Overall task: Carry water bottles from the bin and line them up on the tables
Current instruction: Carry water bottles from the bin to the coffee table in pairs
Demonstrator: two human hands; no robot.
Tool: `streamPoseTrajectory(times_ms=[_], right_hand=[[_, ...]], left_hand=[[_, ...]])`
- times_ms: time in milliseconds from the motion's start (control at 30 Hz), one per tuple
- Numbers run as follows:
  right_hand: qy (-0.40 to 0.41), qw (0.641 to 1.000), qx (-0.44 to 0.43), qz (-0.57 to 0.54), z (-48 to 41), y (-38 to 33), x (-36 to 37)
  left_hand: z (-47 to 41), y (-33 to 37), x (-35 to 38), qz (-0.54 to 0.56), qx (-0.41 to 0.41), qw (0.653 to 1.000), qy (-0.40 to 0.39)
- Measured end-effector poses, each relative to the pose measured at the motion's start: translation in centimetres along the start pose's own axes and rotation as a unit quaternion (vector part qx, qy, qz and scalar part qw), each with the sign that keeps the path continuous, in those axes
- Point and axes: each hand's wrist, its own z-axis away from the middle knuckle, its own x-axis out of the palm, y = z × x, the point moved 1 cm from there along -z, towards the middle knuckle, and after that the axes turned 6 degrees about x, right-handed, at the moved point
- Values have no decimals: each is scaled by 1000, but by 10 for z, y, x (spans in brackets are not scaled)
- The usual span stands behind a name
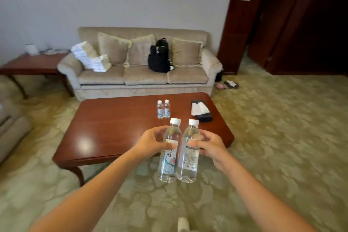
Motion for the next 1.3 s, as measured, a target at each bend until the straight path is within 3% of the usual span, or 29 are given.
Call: streamPoseTrajectory(times_ms=[333, 600, 933, 1300], right_hand=[[-149, 985, -32, 76, -176, -86, 72], [-216, 969, -51, 109, -267, -129, 103], [-200, 973, -50, 107, -353, -158, 151], [-94, 991, -44, 83, -444, -163, 189]], left_hand=[[-87, -24, -104, -18, -29, 984, 174], [-144, -45, -148, -20, -48, 965, 257], [-213, -66, -226, -36, -50, 968, 243], [-318, -133, -308, -51, -2, 986, 161]])
